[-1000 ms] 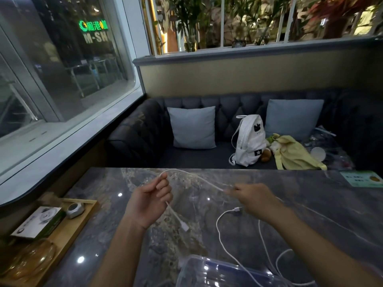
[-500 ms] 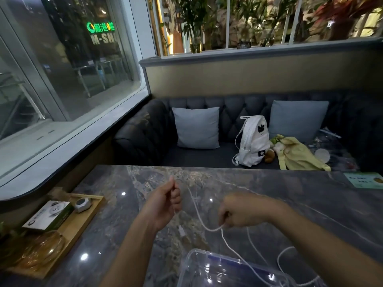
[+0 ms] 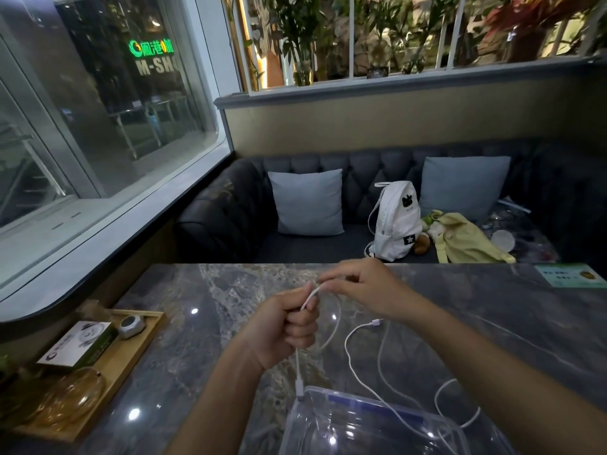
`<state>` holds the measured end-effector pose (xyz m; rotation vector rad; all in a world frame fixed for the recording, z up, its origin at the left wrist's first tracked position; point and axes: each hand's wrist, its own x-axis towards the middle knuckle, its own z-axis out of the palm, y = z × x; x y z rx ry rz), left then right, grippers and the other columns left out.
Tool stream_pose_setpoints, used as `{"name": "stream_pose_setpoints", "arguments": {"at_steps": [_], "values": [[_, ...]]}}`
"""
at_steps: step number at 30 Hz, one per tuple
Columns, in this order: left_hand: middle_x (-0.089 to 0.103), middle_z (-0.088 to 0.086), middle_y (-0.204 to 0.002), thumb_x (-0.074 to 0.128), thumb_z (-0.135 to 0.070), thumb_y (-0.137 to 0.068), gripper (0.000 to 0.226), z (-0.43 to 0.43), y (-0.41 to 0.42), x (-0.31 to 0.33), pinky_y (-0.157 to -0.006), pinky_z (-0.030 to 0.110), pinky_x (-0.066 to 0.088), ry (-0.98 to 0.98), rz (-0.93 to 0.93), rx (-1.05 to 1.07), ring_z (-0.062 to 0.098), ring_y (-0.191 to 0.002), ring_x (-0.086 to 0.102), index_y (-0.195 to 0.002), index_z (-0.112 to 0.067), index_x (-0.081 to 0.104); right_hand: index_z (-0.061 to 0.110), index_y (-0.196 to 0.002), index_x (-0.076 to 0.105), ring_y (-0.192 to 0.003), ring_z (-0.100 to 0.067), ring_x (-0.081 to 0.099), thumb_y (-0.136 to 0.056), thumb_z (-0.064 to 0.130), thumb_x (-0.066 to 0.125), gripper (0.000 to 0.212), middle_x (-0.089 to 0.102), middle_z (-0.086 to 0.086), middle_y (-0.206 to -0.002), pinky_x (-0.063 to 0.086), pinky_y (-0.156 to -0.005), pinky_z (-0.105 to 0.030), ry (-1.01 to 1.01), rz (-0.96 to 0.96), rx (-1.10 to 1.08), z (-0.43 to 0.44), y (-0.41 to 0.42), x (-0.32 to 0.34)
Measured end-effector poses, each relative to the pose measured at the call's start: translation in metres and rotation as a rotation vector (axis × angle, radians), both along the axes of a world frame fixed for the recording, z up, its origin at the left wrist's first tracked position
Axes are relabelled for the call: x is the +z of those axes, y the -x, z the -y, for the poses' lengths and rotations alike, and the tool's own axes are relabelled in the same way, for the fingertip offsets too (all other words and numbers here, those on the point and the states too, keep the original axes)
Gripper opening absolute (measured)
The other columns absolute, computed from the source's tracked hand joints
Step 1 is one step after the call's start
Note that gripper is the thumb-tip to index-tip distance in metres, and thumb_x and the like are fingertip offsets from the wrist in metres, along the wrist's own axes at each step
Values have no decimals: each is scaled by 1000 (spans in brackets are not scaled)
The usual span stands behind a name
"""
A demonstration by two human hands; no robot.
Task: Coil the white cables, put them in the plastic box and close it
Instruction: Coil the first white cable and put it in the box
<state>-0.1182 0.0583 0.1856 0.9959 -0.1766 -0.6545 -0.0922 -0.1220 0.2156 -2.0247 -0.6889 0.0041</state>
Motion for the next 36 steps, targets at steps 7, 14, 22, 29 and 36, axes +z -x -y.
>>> {"name": "stream_pose_setpoints", "arguments": {"at_steps": [7,14,22,29,36], "values": [[26,-10,-38,45,-37,-86,38,6,6,5,-33,16,18,-20,-46,81,4,-33,16,-54,-18,45,33,-52,62,-40,1,43,-83,20,65,34,54,13,-41,30,-46,-8,-173,-24,-23,-9,6,-2],[15,-9,-38,47,-29,-83,40,-1,15,12,-35,18,7,91,-71,269,7,-36,7,-46,-19,38,27,-75,71,-44,2,46,-84,14,63,18,61,10,-52,35,-44,-9,-258,-124,-89,4,2,-15],[17,-9,-46,75,-23,-73,31,-14,28,16,-35,17,14,352,6,178,5,-37,12,-58,-14,50,27,-123,56,-76,-13,60,-90,14,53,36,65,1,-80,47,-73,-28,186,111,-358,33,-11,-44],[21,-11,-53,36,-26,-93,39,-30,21,8,-40,17,23,483,-38,378,4,-41,17,-61,-15,55,43,-140,15,-74,-27,56,-86,2,38,72,59,-11,-89,40,-62,-33,1007,336,119,17,27,-58],[52,1,-55,41,-26,-92,28,-23,25,-6,-56,35,58,68,-54,443,12,-46,54,-68,-13,48,10,-83,61,-75,-24,58,-89,21,45,20,66,-12,-86,47,-69,-37,841,330,413,-16,59,-10]]}}
